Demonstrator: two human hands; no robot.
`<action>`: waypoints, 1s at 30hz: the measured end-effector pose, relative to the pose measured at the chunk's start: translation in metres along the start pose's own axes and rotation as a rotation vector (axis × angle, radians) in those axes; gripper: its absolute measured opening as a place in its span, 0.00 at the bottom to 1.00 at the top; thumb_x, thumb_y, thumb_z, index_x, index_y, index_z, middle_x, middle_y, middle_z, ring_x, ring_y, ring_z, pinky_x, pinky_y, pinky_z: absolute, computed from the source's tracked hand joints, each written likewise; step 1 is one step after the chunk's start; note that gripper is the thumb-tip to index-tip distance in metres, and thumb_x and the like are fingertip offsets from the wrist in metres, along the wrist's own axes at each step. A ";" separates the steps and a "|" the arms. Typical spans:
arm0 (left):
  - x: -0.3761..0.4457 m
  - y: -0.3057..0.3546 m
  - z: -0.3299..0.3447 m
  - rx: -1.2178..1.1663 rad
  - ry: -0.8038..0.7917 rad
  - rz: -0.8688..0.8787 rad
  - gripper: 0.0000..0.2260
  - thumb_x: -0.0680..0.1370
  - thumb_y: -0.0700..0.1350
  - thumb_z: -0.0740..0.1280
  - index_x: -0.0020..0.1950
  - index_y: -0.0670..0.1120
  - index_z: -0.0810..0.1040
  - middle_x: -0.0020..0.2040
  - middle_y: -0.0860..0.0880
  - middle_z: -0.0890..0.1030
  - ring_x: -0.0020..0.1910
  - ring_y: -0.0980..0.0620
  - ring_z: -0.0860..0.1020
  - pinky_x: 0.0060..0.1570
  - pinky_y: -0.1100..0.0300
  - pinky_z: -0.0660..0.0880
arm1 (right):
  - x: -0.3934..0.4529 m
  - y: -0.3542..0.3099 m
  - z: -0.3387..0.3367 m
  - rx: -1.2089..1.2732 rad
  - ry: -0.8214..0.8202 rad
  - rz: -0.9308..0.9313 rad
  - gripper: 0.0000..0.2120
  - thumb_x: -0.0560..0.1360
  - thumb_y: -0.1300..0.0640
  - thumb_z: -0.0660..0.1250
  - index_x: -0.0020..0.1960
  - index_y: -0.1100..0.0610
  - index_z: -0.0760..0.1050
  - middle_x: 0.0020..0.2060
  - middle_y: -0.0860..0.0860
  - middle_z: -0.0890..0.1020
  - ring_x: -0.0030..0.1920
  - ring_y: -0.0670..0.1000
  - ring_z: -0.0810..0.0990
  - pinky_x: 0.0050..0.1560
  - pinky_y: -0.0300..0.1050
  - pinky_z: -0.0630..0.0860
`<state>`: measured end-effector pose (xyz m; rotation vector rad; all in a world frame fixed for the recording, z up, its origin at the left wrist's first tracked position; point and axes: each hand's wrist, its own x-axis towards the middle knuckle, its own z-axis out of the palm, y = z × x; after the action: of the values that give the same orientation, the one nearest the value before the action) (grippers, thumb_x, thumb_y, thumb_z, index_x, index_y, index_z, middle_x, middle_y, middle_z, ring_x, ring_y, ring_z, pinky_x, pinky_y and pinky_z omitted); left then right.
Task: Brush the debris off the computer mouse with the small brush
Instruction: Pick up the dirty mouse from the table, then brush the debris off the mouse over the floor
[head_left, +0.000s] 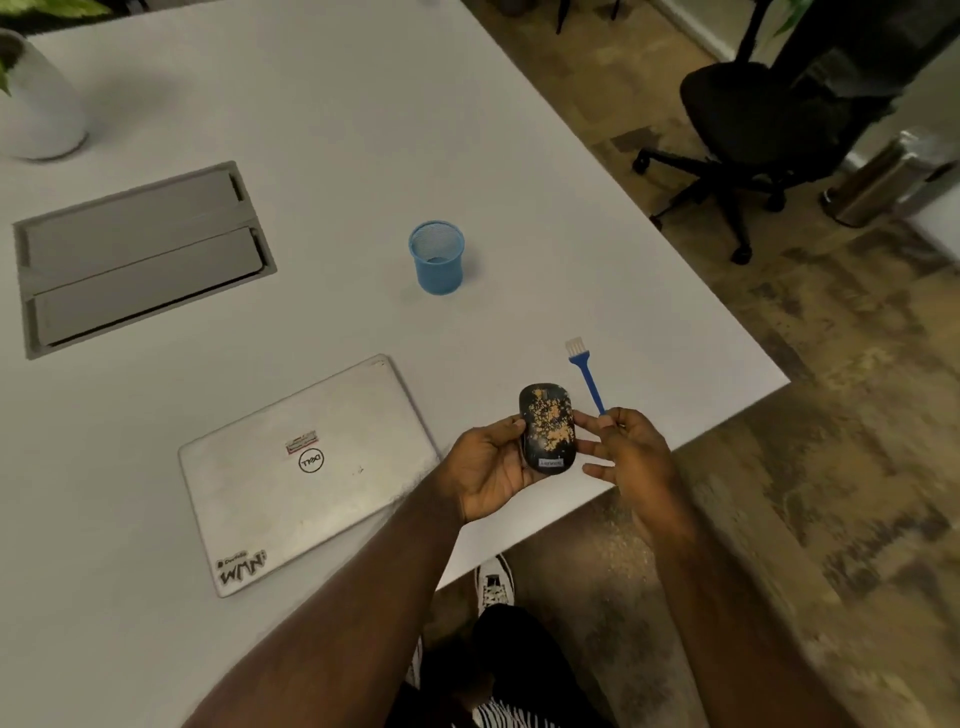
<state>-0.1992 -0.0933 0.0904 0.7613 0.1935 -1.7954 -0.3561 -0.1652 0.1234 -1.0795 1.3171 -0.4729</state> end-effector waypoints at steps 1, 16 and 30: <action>-0.008 -0.002 0.003 -0.003 -0.014 -0.008 0.19 0.80 0.40 0.56 0.69 0.36 0.70 0.62 0.36 0.76 0.59 0.41 0.77 0.60 0.46 0.74 | -0.012 -0.003 -0.001 -0.012 0.014 -0.018 0.07 0.85 0.58 0.57 0.49 0.53 0.72 0.52 0.46 0.84 0.49 0.48 0.84 0.44 0.45 0.78; -0.082 -0.071 0.034 0.150 -0.105 -0.119 0.17 0.82 0.40 0.54 0.68 0.35 0.70 0.62 0.34 0.78 0.59 0.39 0.78 0.63 0.40 0.72 | -0.210 0.048 -0.045 0.180 0.414 -0.214 0.06 0.82 0.59 0.63 0.56 0.54 0.78 0.48 0.48 0.89 0.41 0.51 0.85 0.43 0.47 0.79; -0.062 -0.138 0.101 0.259 -0.056 -0.081 0.18 0.83 0.40 0.53 0.70 0.35 0.67 0.68 0.33 0.73 0.63 0.38 0.76 0.63 0.40 0.70 | -0.243 0.070 -0.132 0.107 0.531 -0.336 0.10 0.79 0.64 0.67 0.51 0.51 0.82 0.40 0.45 0.88 0.34 0.45 0.86 0.35 0.34 0.80</action>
<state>-0.3528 -0.0424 0.1734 0.8947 -0.0478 -1.9400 -0.5587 0.0165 0.2094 -1.1315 1.5476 -1.1279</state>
